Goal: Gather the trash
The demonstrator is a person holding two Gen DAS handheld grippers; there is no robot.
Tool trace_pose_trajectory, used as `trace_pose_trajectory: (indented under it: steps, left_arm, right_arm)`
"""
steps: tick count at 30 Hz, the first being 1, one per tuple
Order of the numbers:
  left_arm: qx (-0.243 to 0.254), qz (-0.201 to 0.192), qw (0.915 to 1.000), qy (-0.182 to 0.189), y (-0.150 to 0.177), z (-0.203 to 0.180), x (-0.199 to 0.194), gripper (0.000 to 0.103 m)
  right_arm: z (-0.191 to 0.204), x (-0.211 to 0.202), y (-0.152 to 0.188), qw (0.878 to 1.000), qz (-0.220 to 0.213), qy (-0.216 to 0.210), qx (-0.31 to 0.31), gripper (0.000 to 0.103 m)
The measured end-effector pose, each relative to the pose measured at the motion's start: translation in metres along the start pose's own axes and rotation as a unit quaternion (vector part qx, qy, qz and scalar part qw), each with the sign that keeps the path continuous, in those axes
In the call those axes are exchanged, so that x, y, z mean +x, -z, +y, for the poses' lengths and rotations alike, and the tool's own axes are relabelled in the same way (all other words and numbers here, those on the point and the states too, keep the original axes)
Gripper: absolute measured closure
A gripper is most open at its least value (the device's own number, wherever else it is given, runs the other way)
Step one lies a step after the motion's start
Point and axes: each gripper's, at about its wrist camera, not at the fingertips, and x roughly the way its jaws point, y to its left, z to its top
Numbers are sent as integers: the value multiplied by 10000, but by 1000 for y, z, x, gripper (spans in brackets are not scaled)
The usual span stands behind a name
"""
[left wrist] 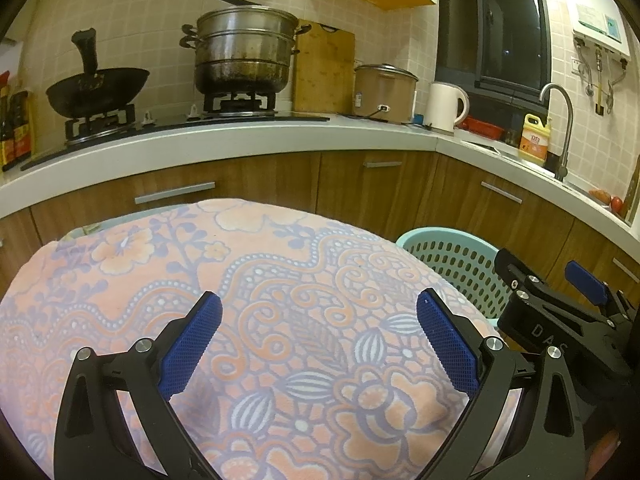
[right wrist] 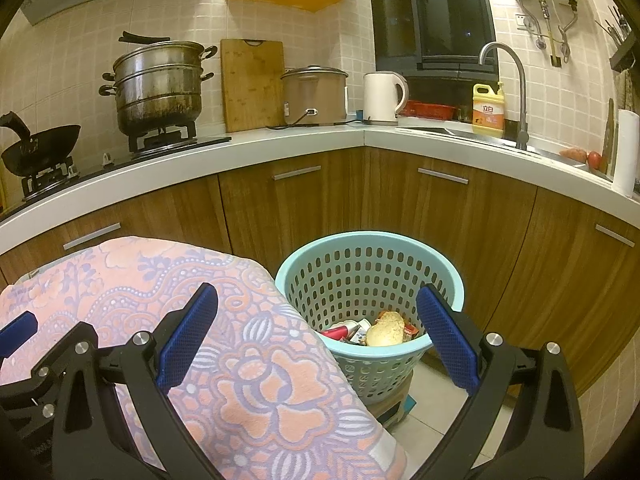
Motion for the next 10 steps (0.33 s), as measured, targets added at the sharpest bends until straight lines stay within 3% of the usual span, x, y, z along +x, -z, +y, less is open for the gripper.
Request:
trace_pose_trajectory:
  steps: [10]
  left_arm:
    - [-14, 247, 9997, -66, 0, 0, 7, 8]
  right_arm:
    - [7, 2, 3, 9999, 40, 11, -106, 8]
